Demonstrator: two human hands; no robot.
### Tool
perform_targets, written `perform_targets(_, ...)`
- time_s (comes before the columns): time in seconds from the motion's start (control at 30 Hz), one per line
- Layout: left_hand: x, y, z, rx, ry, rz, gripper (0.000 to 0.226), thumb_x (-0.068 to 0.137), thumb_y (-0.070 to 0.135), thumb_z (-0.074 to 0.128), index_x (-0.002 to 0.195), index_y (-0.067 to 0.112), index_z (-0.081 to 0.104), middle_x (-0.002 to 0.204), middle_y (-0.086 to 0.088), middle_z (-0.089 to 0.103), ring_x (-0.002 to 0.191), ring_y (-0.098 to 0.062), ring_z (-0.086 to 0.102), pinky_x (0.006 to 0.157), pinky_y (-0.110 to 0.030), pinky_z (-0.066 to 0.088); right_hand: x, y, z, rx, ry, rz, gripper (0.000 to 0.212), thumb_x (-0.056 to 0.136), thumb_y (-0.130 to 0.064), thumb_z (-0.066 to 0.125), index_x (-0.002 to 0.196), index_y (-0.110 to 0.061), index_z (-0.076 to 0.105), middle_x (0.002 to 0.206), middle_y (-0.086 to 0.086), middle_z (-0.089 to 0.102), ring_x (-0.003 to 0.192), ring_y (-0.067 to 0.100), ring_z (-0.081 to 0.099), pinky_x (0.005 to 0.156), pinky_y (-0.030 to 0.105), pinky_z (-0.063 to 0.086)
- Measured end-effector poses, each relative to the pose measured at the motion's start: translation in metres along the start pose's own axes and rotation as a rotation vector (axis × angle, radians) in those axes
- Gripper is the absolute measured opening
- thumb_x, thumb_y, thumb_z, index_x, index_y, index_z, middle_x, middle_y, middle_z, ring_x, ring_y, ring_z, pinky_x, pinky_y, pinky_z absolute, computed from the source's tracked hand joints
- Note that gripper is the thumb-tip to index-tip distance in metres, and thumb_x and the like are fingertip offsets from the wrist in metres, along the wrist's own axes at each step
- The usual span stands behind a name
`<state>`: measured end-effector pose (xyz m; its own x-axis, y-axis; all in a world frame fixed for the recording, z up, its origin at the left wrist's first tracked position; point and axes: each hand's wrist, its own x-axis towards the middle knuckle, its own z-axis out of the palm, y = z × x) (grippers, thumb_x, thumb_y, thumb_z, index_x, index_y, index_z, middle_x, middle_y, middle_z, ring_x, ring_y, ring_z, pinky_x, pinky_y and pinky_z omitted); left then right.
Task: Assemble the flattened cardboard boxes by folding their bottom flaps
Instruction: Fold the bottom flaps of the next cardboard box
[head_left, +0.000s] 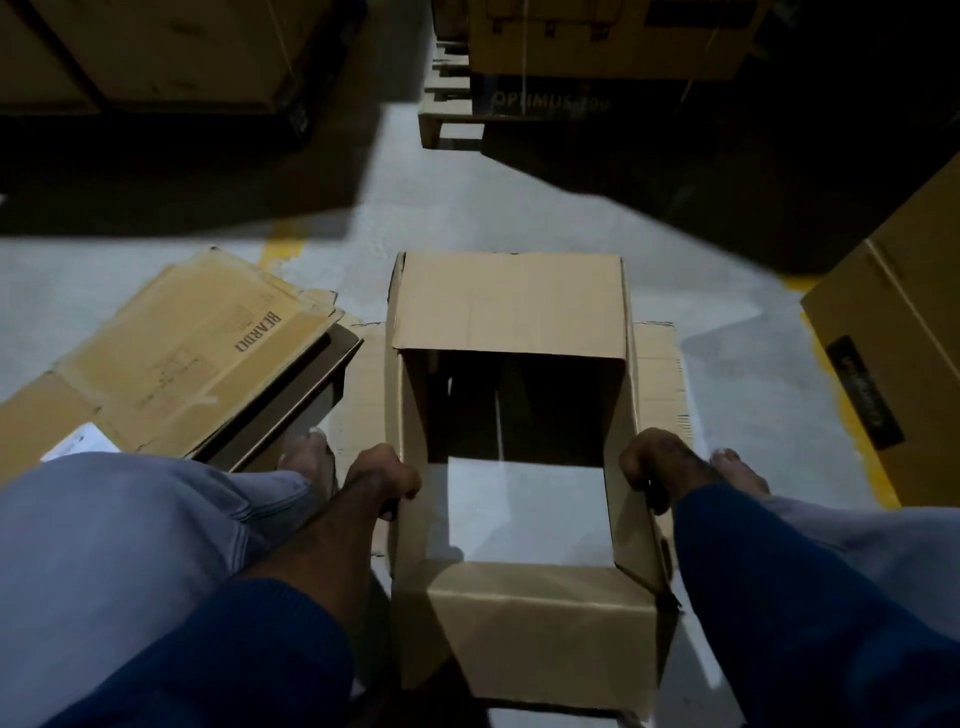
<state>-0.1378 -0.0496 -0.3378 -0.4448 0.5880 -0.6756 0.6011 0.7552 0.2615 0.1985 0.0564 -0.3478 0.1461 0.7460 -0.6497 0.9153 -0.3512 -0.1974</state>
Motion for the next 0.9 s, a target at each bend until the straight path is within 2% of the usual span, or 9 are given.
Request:
perform_targets(0.13, -0.006, 0.0, 0.0, 0.131, 0.013, 0.054, 0.021, 0.088, 0.013, 0.065, 0.105, 0.002, 0.066, 0.095, -0.015, 0.071, 0.074, -0.027, 0.072, 0.052, -0.03, 0.054, 0.013, 0.017, 0.008, 0.091, 0.02, -0.034, 0.04, 0.09, -0.01, 0.062, 0.124, 0.01, 0.062, 0.124, 0.03, 0.064, 0.113, 0.048, 0.064, 0.095, 0.054, 0.056)
perform_targets(0.27, -0.004, 0.004, 0.009, 0.266, 0.101, 0.081, 0.031, 0.094, 0.02, 0.054, 0.121, 0.007, 0.062, 0.127, -0.015, 0.065, 0.114, -0.033, 0.064, 0.088, -0.033, 0.052, 0.002, 0.008, 0.005, -0.021, 0.114, -0.047, 0.033, 0.094, -0.014, 0.057, 0.121, 0.004, 0.063, 0.124, 0.021, 0.065, 0.112, 0.039, 0.065, 0.092, 0.04, 0.056)
perform_targets(0.43, 0.014, 0.02, 0.02, 0.243, 0.131, 0.031, 0.038, 0.096, 0.021, 0.056, 0.132, 0.009, 0.053, 0.135, -0.013, 0.058, 0.124, -0.033, 0.058, 0.098, -0.038, 0.049, -0.001, -0.012, 0.001, 0.003, 0.177, 0.107, 0.033, 0.097, -0.015, 0.054, 0.127, -0.005, 0.062, 0.132, 0.016, 0.062, 0.12, 0.036, 0.061, 0.097, 0.043, 0.051)
perform_targets(0.53, 0.021, 0.034, 0.021, 0.336, 0.358, 0.066, 0.04, 0.092, 0.021, 0.059, 0.129, 0.009, 0.049, 0.133, -0.013, 0.057, 0.122, -0.03, 0.057, 0.098, -0.039, 0.047, 0.002, -0.032, 0.004, 0.043, 0.27, 0.168, 0.044, 0.092, -0.025, 0.063, 0.132, -0.011, 0.052, 0.134, 0.017, 0.056, 0.121, 0.038, 0.055, 0.099, 0.046, 0.044)
perform_targets(0.63, 0.039, 0.054, 0.015, 0.428, 0.579, 0.289, 0.044, 0.086, 0.024, 0.064, 0.125, 0.013, 0.046, 0.125, -0.011, 0.054, 0.11, -0.025, 0.053, 0.092, -0.036, 0.046, 0.008, -0.065, 0.003, -0.066, 0.559, -0.081, 0.043, 0.083, -0.024, 0.066, 0.123, -0.016, 0.054, 0.127, 0.016, 0.056, 0.114, 0.036, 0.052, 0.098, 0.046, 0.046)
perform_targets(0.73, 0.068, 0.077, 0.007, 0.436, 0.527, 0.486, 0.051, 0.082, 0.027, 0.072, 0.126, 0.02, 0.046, 0.123, -0.006, 0.053, 0.108, -0.022, 0.05, 0.092, -0.036, 0.046, 0.023, -0.112, 0.005, 0.032, 0.322, -0.366, 0.027, 0.088, -0.017, 0.055, 0.112, -0.021, 0.065, 0.118, 0.01, 0.066, 0.104, 0.031, 0.063, 0.088, 0.041, 0.056)
perform_targets(0.8, 0.082, 0.094, 0.004, 0.465, 0.371, 0.563, 0.049, 0.086, 0.028, 0.07, 0.129, 0.021, 0.048, 0.126, -0.005, 0.053, 0.11, -0.022, 0.05, 0.094, -0.038, 0.048, 0.033, -0.137, 0.01, -0.068, 0.081, -0.485, 0.039, 0.089, -0.017, 0.054, 0.125, -0.024, 0.066, 0.129, 0.009, 0.066, 0.115, 0.03, 0.062, 0.097, 0.04, 0.054)
perform_targets(0.83, 0.088, 0.1, 0.002, 0.485, 0.316, 0.589, 0.051, 0.087, 0.03, 0.069, 0.132, 0.021, 0.048, 0.129, -0.006, 0.052, 0.113, -0.023, 0.051, 0.096, -0.04, 0.048, 0.039, -0.146, 0.013, -0.145, 0.063, -0.526, 0.049, 0.089, -0.017, 0.055, 0.137, -0.022, 0.06, 0.136, 0.009, 0.061, 0.124, 0.029, 0.057, 0.104, 0.039, 0.05)
perform_targets(0.9, 0.098, 0.107, -0.005, 0.527, 0.287, 0.625, 0.058, 0.087, 0.032, 0.07, 0.138, 0.02, 0.045, 0.133, -0.008, 0.048, 0.117, -0.027, 0.05, 0.098, -0.042, 0.049, 0.049, -0.154, 0.019, -0.289, 0.231, -0.597, 0.063, 0.088, -0.018, 0.056, 0.15, -0.015, 0.046, 0.141, 0.01, 0.055, 0.131, 0.029, 0.048, 0.111, 0.039, 0.04)
